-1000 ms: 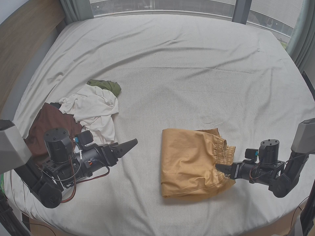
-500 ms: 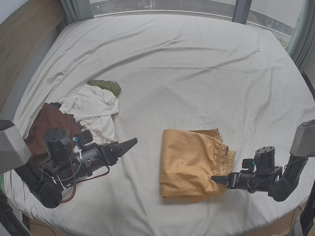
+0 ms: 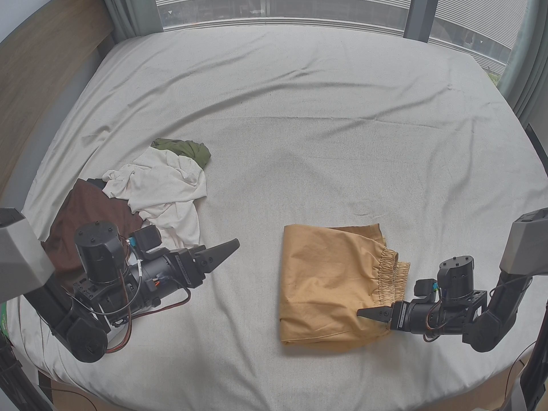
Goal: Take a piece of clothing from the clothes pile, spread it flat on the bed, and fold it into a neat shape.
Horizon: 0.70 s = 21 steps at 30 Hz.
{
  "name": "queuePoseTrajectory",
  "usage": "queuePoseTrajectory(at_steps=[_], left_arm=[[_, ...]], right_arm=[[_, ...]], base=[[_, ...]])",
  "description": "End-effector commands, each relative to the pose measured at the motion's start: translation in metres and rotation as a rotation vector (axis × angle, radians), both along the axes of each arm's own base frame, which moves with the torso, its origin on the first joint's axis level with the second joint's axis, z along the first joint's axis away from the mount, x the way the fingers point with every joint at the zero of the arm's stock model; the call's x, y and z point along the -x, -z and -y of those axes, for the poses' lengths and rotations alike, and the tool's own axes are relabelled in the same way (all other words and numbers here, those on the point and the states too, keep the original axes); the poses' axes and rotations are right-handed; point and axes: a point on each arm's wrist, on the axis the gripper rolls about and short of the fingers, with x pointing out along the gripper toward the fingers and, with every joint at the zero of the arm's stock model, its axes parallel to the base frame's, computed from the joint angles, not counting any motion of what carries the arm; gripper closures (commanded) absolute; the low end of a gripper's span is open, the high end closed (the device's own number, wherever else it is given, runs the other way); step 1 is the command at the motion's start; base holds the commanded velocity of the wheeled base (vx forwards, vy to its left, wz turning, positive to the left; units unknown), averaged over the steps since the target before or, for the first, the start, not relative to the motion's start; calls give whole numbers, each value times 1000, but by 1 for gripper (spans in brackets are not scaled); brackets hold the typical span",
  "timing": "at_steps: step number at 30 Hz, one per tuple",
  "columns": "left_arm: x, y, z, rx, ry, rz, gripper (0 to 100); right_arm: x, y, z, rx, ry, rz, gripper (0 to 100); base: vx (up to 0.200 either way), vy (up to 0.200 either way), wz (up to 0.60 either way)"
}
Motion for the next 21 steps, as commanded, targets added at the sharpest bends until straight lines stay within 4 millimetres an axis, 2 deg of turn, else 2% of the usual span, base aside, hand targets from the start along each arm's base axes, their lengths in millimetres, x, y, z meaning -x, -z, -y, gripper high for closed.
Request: queuePoseTrajectory(at_steps=[1,5,6,15,18,19,21], left_arm=[[0,-1,0,3,0,5,0],[0,-2,0,7,0,11,0],[0,-2,0,8,0,14,0],[-2,-4,0,15,-1,23,0],[-2,-4,0,16,-2,26,0],[-2,-5,-1,17,-4,27,0],[-2,-7,-1,23,-2,38,0]], right_arm=[[-1,0,-2,-9,-12,0,0],[-3,0,-3,-11,-12,5,0],[-3,-1,-3,-12,-10,8,100],[-3,-5,-6,-36,-32,18,100],[1,-13,-12,-91,-76,26,100],[4,-26,-17,-143,-98,58,100],[7,-37,-20,-191,-103,92,100]], base=[[0,0,0],[0,0,0],[0,0,0],[0,0,0],[0,0,0],[0,0,0],[0,0,0]])
